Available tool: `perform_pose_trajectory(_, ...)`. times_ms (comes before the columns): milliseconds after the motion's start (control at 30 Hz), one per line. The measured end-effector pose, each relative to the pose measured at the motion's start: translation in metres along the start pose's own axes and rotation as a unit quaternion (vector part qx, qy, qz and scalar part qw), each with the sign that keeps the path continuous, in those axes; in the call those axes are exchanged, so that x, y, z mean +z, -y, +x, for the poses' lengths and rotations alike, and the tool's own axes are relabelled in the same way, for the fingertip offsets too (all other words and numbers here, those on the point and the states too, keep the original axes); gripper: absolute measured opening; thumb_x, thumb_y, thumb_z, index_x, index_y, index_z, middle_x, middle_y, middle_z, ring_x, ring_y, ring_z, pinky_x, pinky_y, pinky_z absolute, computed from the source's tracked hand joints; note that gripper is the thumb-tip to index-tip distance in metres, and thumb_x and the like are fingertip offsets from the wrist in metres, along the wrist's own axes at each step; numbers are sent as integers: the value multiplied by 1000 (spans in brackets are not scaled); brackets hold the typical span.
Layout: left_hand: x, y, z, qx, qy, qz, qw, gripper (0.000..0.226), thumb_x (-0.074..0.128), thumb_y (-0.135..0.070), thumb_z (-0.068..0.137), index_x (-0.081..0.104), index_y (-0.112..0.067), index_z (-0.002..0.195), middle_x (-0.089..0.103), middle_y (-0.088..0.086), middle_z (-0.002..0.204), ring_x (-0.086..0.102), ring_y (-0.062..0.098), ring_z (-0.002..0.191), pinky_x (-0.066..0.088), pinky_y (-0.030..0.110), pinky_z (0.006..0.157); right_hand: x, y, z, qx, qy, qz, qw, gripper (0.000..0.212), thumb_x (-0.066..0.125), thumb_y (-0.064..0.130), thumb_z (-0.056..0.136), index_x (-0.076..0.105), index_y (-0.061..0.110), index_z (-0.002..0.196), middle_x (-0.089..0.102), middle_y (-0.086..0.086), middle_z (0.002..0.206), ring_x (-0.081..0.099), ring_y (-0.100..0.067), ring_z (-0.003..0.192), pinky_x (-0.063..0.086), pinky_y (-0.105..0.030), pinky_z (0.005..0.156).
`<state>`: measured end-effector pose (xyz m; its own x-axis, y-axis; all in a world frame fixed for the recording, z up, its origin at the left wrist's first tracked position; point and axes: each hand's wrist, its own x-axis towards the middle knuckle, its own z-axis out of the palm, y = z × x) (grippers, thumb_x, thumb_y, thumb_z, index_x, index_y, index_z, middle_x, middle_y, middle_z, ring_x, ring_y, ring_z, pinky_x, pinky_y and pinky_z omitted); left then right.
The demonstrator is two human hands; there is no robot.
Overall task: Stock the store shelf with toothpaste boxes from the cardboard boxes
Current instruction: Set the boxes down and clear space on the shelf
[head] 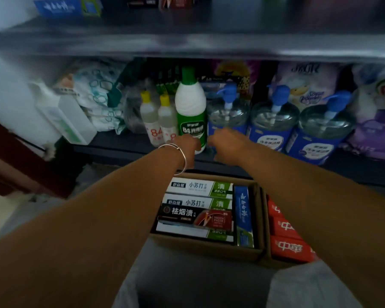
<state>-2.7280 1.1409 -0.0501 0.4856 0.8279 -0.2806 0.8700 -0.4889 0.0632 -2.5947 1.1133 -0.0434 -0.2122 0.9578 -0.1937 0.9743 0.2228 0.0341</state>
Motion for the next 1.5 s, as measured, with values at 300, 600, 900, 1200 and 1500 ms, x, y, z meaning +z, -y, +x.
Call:
perform_pose_trajectory(300,66,20,24,7,94,2,996,50,68,-15,83,49,-15,129,51,8,130,51,25,118,43,33,95,83,27,21,-39,243,97,964,56,71,35,81,52,12,129,54,-7,126,54,-22,112,48,-32,92)
perform_pose_trajectory(600,98,27,30,7,127,-38,991,54,70,-16,81,47,-17,130,48,6,131,49,20,120,41,29,98,131,45,14,-54,309,100,944,75,79,41,68,46,16,131,53,-4,126,51,-21,112,45,-34,90)
perform_pose_trajectory(900,108,25,37,12,128,-36,991,53,70,-16,80,49,-18,128,48,6,130,49,21,118,42,31,99,141,48,16,-95,273,72,955,65,79,34,71,50,15,125,54,-5,122,54,-19,107,46,-31,86)
perform_pose_trajectory(1200,82,16,39,32,111,-6,993,43,66,-13,84,54,-13,125,55,8,125,54,23,115,44,31,94,113,20,17,-86,262,62,959,63,78,33,72,49,17,127,53,-3,124,54,-19,109,49,-30,85)
perform_pose_trajectory(1500,37,5,29,48,96,-37,994,45,62,-6,85,53,-11,128,54,8,130,52,22,118,40,25,97,62,-6,-5,-57,232,82,968,65,77,28,73,46,16,129,51,-6,124,53,-19,107,47,-28,81)
